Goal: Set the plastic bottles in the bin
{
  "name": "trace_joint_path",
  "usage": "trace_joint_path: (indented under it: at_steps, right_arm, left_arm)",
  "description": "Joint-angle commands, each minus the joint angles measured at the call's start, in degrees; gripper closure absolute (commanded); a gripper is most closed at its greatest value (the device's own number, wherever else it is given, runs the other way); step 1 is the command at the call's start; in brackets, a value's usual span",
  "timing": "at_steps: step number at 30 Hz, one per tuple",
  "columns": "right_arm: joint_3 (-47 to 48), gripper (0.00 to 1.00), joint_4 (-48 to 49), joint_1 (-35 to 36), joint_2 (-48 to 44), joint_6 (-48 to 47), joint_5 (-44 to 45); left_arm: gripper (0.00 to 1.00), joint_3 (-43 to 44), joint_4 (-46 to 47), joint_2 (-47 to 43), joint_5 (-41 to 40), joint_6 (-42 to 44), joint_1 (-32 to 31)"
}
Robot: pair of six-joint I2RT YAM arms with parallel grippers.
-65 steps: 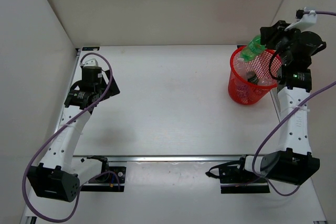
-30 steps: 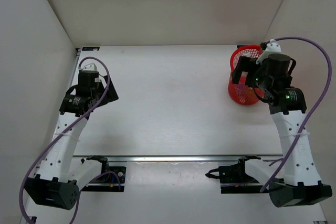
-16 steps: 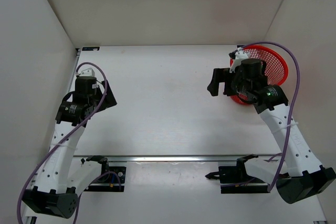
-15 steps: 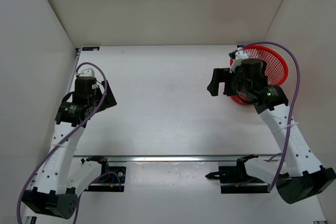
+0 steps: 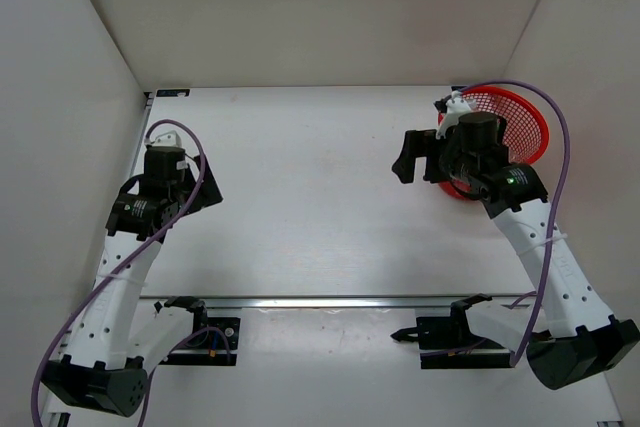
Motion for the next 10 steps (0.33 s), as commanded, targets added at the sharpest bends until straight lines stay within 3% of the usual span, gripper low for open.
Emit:
trace_joint_path:
  at_steps: [1,10]
  right_arm:
    - [-0.6,0.01,2.5,0.3,-0.9,-0.1,-0.4]
    - [-0.3,0.01,0.7,0.6,0.0,-0.2,-0.4]
  left_arm:
    - [0.01,2.0,-0.6,-0.5,-1.1,-0.2,-0.2]
    - [0.01,2.3,-0.3,-0.2,-0.3,-0.2,-0.4]
